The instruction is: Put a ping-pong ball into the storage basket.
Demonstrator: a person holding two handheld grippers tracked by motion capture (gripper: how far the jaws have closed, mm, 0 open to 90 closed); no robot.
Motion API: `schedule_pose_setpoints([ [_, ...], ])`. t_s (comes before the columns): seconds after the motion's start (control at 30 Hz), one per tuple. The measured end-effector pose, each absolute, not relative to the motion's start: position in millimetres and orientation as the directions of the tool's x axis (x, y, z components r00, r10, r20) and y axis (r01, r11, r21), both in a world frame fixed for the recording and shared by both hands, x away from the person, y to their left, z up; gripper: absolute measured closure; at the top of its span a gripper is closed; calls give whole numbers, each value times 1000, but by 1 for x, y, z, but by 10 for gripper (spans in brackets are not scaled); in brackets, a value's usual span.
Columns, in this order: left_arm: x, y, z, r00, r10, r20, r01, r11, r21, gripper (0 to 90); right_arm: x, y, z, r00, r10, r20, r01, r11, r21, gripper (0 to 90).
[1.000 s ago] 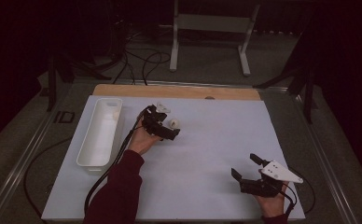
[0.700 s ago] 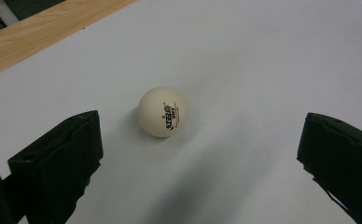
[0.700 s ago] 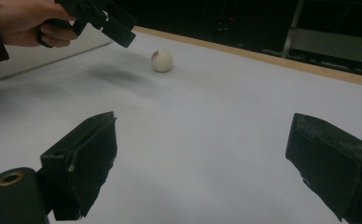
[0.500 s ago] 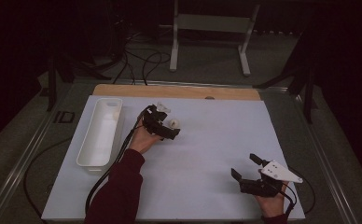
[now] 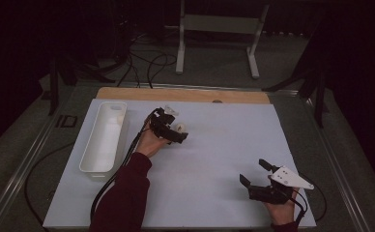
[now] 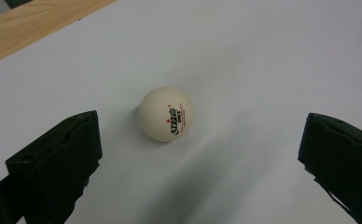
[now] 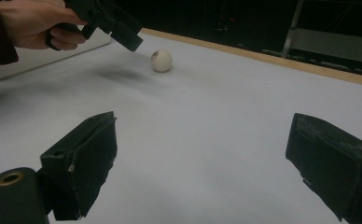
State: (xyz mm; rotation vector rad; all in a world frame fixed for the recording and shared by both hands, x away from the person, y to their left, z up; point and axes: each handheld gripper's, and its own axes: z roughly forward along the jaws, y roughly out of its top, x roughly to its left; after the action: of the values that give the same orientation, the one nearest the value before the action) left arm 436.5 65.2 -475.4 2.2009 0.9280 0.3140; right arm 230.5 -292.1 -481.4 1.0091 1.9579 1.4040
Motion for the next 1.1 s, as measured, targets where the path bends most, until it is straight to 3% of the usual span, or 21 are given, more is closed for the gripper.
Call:
schedule_pose_setpoints([
  [1.1, 457, 54, -488, 664, 746, -51, 581, -472, 663, 68, 230, -298, -482, -571, 821, 17, 274, 170, 947, 85],
])
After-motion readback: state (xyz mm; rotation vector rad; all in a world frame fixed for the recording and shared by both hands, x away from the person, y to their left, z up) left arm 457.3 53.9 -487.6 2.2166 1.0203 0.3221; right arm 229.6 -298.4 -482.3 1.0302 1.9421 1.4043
